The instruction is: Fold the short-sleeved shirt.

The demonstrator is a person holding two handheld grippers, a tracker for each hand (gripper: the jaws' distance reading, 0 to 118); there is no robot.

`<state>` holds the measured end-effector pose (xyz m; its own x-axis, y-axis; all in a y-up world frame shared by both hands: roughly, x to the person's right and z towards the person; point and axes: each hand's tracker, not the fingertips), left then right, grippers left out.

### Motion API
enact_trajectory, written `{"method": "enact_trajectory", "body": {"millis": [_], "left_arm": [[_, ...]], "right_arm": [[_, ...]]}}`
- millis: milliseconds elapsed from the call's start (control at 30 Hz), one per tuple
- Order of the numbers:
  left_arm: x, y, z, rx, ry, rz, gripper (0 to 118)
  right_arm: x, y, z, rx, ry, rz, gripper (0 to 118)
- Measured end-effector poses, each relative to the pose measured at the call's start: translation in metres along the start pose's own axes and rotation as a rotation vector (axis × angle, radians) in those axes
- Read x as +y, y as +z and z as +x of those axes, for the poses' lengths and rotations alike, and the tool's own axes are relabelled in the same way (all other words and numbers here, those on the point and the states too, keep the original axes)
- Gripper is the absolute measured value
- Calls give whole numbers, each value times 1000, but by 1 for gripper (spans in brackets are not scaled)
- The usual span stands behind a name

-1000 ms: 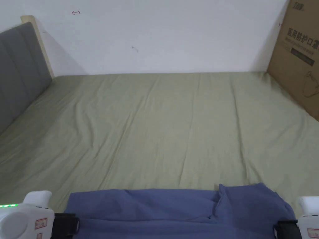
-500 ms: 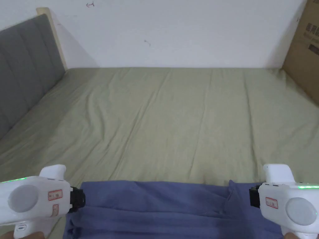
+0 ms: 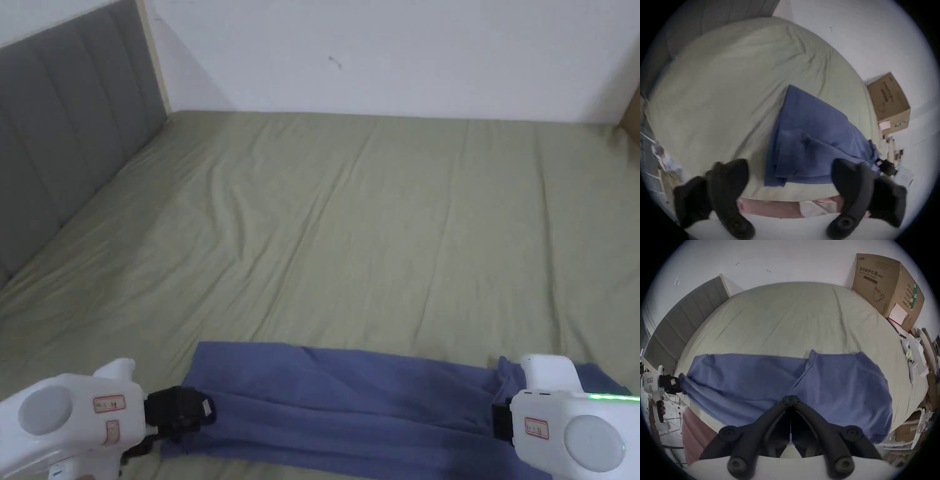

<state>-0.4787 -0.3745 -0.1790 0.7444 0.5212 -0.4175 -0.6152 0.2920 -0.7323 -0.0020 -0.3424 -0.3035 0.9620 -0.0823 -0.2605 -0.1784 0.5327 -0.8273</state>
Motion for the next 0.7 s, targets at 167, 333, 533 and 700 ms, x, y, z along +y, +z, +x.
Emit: {"method": "enact_trajectory", "body": {"millis": [167,333,533,700], "left_arm": [[-6,-17,-2,61,19,16,25],[8,-3,3,20,4,39,13],[17,33,85,102,-253,138,13],[-8,57,202,106,-563,247,13]], "right_arm": [[-1,0,0,-5,-11,-9,0],[-4,14,1,-3,-41,61,0],[-9,27,14,-8,-83,101,0],[-17,32,38,-20,-160,130,0]]}}
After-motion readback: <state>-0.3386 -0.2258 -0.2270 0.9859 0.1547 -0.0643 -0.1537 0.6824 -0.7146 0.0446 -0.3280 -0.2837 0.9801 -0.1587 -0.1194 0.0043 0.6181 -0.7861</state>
